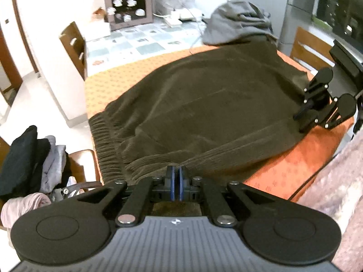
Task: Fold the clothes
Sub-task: 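Open both grippers and release the trousers flat on the mat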
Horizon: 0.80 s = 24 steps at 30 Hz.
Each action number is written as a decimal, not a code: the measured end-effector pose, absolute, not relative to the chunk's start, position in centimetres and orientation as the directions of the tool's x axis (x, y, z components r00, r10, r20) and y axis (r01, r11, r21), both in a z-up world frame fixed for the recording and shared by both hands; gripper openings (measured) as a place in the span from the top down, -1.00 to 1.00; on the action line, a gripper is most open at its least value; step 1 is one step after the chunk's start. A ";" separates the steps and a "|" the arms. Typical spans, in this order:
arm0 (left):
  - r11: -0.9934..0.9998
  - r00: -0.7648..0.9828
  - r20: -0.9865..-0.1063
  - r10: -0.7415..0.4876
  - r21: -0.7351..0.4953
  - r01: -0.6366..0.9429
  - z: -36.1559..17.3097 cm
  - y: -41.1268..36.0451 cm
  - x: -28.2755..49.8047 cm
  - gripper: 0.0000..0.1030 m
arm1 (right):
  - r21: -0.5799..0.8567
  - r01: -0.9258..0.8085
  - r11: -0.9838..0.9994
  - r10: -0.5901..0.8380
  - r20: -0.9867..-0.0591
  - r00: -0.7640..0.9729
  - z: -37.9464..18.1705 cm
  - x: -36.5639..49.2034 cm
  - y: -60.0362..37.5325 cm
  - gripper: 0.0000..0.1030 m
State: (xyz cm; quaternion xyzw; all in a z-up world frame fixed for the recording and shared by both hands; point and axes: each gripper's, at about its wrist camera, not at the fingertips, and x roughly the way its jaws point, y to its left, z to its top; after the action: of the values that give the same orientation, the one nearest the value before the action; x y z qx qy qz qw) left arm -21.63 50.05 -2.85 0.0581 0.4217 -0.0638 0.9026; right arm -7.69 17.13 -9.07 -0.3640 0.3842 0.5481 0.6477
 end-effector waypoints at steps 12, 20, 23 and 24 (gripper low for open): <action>0.993 0.662 -0.749 -0.024 0.058 0.101 -2.5 49.8 -23.3 0.91 | -0.013 -1.000 0.007 0.542 -0.840 0.015 -7.4 -9.6 21.6 0.37; 0.995 0.651 -0.759 -0.005 0.061 0.078 -3.5 49.6 -23.9 0.91 | -0.031 -0.999 -0.044 0.517 -0.856 0.004 -9.2 -10.3 24.2 0.47; 0.996 0.649 -0.761 0.002 0.058 0.065 -3.9 49.8 -24.0 0.91 | -0.027 -0.999 -0.038 0.520 -0.854 0.003 -8.8 -10.2 24.2 0.77; 0.996 0.649 -0.761 0.005 0.059 0.061 -4.0 49.8 -24.1 0.91 | -0.030 -0.999 -0.036 0.524 -0.852 0.007 -8.6 -10.2 24.1 0.79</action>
State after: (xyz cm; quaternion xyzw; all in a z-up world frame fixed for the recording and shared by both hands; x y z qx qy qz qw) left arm -24.10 49.81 -4.02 0.0394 0.4186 -0.0152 0.9072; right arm -10.20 24.06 -8.62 -0.3602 0.3295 0.6230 0.6112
